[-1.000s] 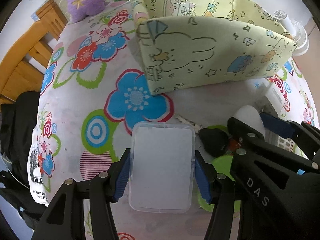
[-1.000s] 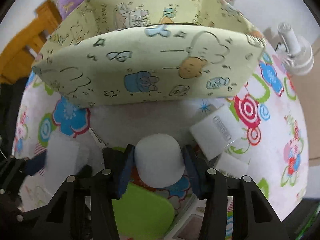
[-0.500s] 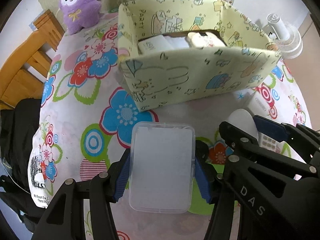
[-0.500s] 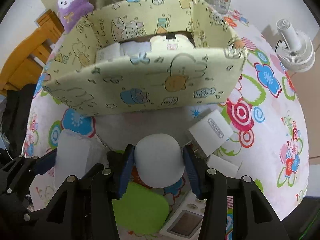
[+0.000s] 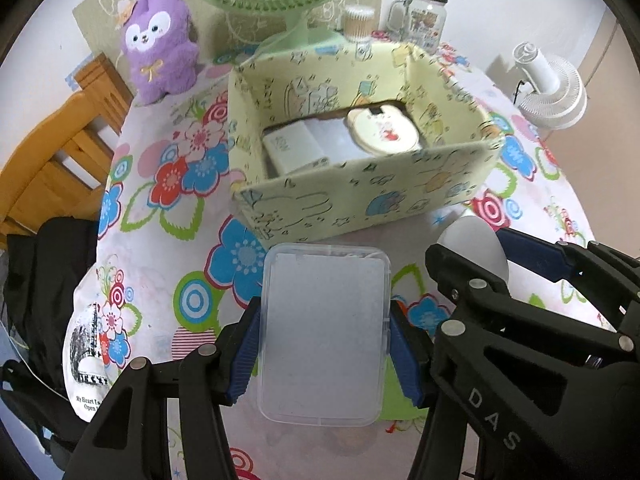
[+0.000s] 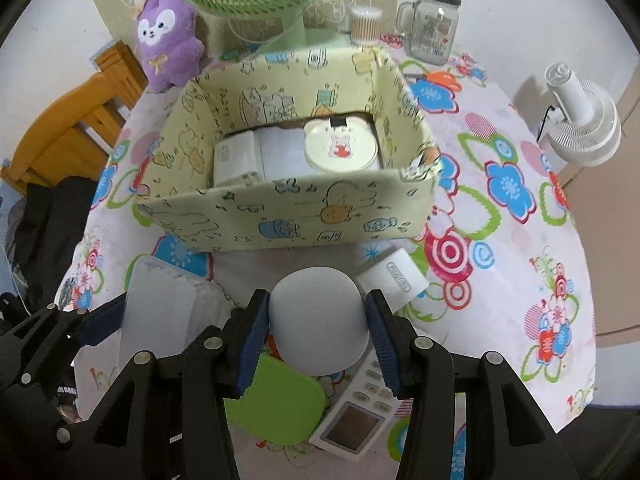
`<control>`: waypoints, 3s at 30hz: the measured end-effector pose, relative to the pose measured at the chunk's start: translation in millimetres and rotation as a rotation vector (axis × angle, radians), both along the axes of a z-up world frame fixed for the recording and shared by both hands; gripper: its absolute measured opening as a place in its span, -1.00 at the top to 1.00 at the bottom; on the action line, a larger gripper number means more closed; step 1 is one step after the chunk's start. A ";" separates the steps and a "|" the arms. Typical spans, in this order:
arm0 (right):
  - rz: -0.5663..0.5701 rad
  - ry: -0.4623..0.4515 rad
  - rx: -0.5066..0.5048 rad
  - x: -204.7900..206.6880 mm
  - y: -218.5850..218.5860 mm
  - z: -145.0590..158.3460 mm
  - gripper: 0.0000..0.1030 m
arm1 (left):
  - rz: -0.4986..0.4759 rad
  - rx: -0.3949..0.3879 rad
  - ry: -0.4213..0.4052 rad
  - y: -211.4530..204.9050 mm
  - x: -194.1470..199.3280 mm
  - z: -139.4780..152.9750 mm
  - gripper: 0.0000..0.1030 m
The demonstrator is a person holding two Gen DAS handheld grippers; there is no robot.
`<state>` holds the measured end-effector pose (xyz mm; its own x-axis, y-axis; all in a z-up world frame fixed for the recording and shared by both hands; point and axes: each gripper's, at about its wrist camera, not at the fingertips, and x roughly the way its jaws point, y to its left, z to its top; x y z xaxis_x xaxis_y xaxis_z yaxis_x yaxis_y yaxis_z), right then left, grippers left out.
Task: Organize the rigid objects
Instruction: 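Carry the clear case with the left tool while the right tool carries the white ball over the box, then release the clear case into the box while the right gripper drops the white ball inside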
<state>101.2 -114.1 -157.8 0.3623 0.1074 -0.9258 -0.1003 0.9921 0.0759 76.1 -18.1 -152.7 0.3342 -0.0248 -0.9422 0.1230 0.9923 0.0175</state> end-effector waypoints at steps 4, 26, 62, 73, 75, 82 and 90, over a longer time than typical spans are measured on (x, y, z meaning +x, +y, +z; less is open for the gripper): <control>0.007 -0.019 -0.001 -4.4 -2.4 14.1 -0.02 | -0.010 -0.010 -0.019 -4.6 -3.8 11.8 -0.17; 0.067 -0.107 0.006 -11.8 -16.5 79.3 -0.02 | -0.017 0.010 -0.104 -19.2 -7.2 63.2 -0.17; 0.153 -0.134 0.028 63.8 -14.8 97.3 -0.02 | 0.070 0.003 -0.146 -16.3 60.4 76.0 -0.17; 0.165 -0.098 0.036 95.3 -17.0 79.7 -0.02 | 0.091 0.006 -0.118 -17.1 86.9 60.4 -0.17; 0.170 -0.085 0.039 101.8 -17.5 74.4 -0.02 | 0.091 0.010 -0.111 -18.0 91.4 56.3 -0.17; 0.181 -0.060 0.043 120.2 -18.0 60.1 -0.02 | 0.104 0.018 -0.091 -17.7 106.9 42.6 -0.17; 0.198 -0.029 0.037 137.2 -16.2 43.3 -0.02 | 0.111 0.025 -0.076 -17.1 118.6 27.6 -0.17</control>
